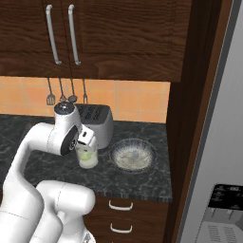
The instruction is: Grab a lemon wedge from the fridge and one ice cube from the ice bowl, and put them in the glass of lemonade.
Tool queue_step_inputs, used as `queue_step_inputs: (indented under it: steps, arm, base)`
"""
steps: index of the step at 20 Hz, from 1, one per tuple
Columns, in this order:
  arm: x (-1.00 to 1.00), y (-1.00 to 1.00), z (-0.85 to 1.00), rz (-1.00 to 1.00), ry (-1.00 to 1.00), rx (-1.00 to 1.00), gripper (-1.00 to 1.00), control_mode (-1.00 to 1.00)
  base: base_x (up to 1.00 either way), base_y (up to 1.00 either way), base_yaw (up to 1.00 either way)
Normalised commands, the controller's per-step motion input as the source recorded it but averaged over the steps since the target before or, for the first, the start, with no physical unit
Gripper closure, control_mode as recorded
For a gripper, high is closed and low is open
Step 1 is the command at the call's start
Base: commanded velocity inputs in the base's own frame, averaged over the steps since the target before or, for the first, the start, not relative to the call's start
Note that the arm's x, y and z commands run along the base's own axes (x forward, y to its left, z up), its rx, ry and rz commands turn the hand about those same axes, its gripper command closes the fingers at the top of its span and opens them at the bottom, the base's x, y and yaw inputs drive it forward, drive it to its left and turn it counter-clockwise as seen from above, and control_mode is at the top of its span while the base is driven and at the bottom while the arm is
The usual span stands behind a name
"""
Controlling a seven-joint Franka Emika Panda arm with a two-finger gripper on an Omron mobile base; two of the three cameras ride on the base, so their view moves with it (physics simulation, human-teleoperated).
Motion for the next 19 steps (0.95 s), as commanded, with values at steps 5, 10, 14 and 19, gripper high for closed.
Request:
queue_step_inputs:
  steps: [5, 10, 14, 19]
  arm:
    - [-0.69, 0.00, 0.84, -0.06, 0.11, -0.09, -1.00, -1.00]
    - [-0.66, 0.00, 0.25, -0.06, -0.01, 0.01, -1.00, -1.00]
    - [-0.59, 0.00, 0.06, -0.03, 0.00, 0.00, -1.00, -1.00]
    - [-0.31, 0.00, 0.18, 0.00, 0.00, 0.00, -1.00, -1.00]
  base:
    - [0.00, 0.00, 0.00]
    - [0.00, 0.00, 0.00]
    - [0.00, 0.00, 0.00]
    - [0.00, 0.00, 0.00]
